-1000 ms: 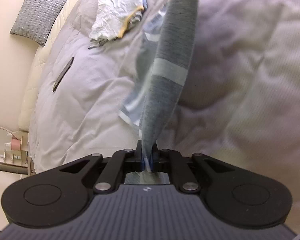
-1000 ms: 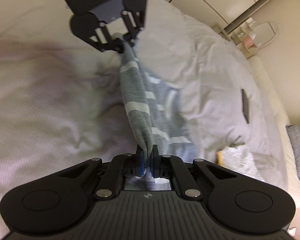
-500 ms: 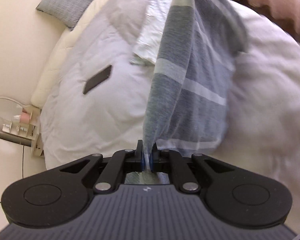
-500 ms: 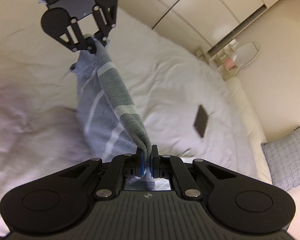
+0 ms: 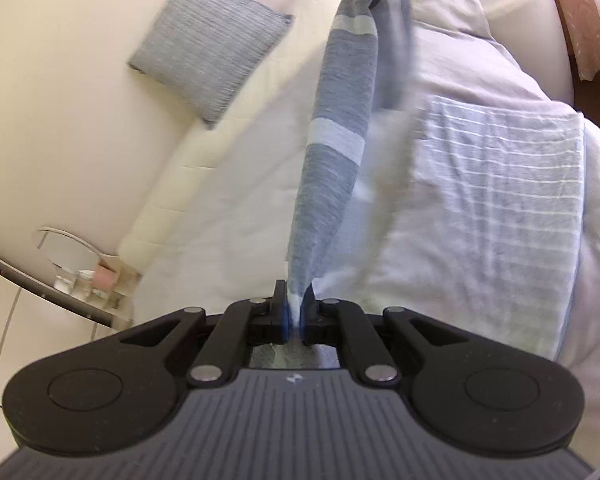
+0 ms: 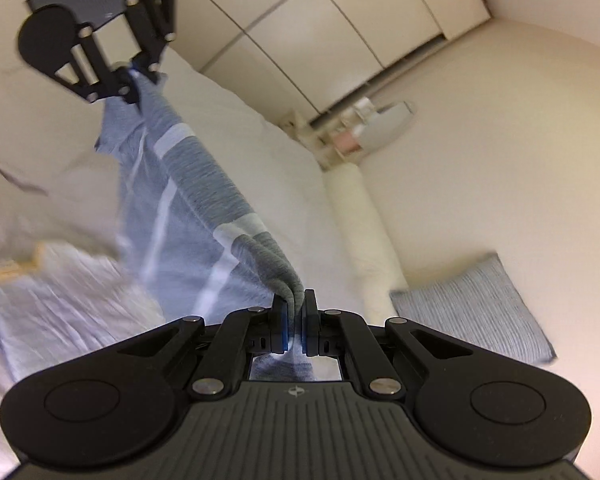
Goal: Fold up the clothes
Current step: 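Lift the held end with both grippers and fold it over onto the shirt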
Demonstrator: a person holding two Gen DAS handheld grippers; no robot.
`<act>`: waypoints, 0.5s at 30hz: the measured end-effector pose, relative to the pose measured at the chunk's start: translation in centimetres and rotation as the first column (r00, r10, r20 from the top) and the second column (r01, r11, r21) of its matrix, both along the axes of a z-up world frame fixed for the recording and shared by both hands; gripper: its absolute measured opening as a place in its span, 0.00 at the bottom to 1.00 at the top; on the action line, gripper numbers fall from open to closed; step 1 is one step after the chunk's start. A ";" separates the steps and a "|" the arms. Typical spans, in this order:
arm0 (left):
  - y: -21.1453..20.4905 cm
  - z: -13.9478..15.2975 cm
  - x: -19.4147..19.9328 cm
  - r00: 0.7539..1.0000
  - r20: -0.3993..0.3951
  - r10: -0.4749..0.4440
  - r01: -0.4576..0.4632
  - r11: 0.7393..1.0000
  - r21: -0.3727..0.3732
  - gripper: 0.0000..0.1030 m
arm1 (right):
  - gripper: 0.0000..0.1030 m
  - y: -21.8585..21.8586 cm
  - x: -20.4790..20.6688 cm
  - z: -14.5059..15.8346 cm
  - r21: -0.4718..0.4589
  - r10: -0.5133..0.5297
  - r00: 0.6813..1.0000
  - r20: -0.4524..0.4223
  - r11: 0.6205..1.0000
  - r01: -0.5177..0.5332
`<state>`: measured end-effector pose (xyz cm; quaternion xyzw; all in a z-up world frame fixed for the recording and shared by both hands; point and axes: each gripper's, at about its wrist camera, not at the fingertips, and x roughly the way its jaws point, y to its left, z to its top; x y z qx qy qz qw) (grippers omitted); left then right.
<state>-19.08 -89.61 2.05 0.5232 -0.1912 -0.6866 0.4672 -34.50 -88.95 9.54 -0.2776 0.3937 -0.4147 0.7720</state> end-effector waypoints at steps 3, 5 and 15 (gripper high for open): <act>0.5 -7.8 -2.4 1.000 0.022 0.000 -0.001 0.999 0.038 0.05 | 0.03 -0.7 -2.6 -6.3 0.047 -0.052 0.999 -0.008 0.998 0.052; 1.3 -11.9 -2.7 1.000 0.016 0.011 -0.011 0.999 0.045 0.06 | 0.03 -0.4 -3.8 -11.7 0.093 -0.065 0.997 -0.034 0.993 0.068; 6.1 -19.0 -1.5 0.996 0.074 -0.048 0.060 0.984 -0.168 0.18 | 0.09 4.8 -6.0 -25.8 0.035 -0.084 0.987 -0.137 0.995 0.090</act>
